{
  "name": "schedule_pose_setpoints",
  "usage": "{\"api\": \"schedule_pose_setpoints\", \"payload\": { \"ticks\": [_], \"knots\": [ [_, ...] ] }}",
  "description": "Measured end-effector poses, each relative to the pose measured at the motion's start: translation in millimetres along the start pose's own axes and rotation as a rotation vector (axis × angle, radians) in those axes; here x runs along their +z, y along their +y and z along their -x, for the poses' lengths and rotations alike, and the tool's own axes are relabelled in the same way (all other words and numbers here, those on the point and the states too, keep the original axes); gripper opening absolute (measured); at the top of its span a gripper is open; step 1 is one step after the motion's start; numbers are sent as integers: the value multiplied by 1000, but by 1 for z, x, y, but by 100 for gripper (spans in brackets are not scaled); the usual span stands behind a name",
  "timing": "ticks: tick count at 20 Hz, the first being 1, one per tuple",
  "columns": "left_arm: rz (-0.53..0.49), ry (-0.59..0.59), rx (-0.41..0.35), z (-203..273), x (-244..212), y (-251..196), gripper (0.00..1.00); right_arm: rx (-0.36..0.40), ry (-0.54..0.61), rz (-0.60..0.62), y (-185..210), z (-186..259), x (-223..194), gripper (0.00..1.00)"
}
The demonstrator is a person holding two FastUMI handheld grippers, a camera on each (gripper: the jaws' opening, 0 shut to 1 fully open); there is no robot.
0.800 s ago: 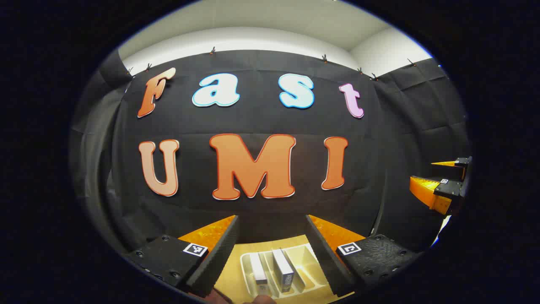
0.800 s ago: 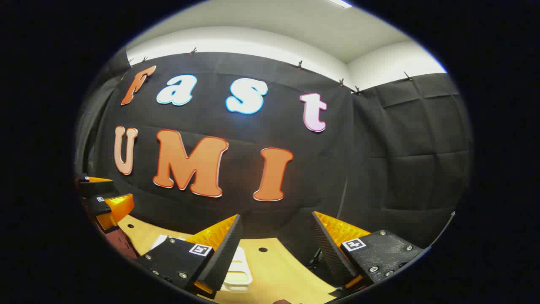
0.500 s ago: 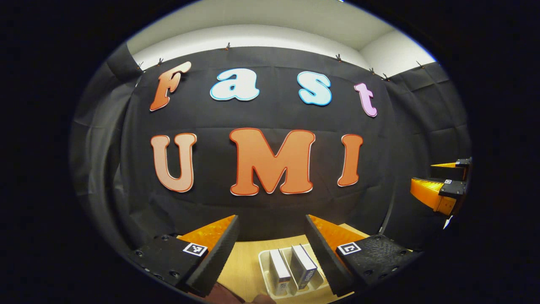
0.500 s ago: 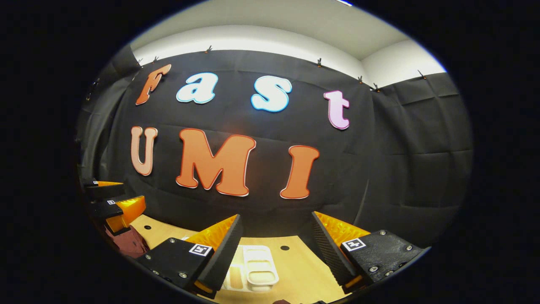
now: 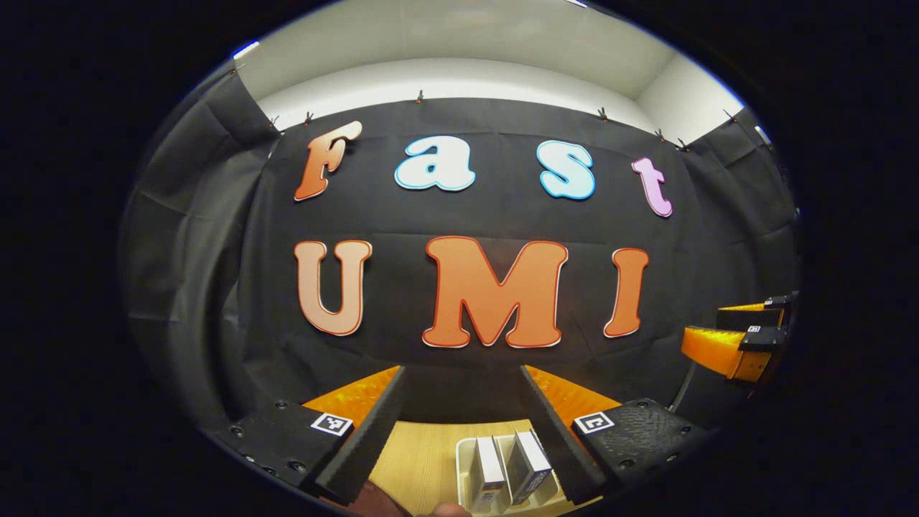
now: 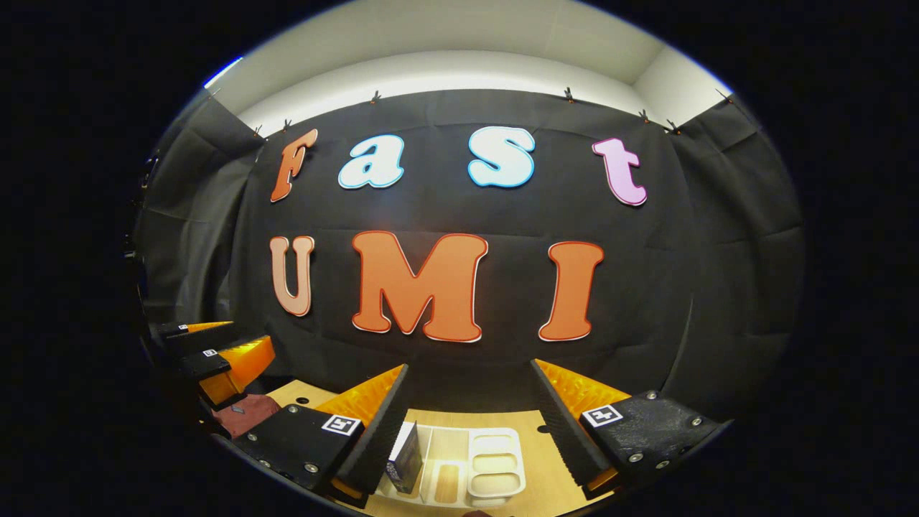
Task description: Open the schoolbag, grab two books from the bookshelf and put them into the schoolbag.
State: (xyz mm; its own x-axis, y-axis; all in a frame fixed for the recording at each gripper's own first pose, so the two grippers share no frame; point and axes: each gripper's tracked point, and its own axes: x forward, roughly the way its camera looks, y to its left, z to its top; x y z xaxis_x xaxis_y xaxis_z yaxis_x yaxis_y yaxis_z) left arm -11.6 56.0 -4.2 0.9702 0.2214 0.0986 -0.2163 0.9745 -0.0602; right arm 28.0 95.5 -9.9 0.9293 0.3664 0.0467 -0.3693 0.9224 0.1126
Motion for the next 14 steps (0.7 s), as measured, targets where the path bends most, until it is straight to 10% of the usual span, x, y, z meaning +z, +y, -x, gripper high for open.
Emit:
{"api": "schedule_pose_setpoints", "payload": {
  "ticks": [14],
  "knots": [
    [-30,-37,93,19,-15,7,99,74,-14,-15,17,-7,-25,96]
  ]
}}
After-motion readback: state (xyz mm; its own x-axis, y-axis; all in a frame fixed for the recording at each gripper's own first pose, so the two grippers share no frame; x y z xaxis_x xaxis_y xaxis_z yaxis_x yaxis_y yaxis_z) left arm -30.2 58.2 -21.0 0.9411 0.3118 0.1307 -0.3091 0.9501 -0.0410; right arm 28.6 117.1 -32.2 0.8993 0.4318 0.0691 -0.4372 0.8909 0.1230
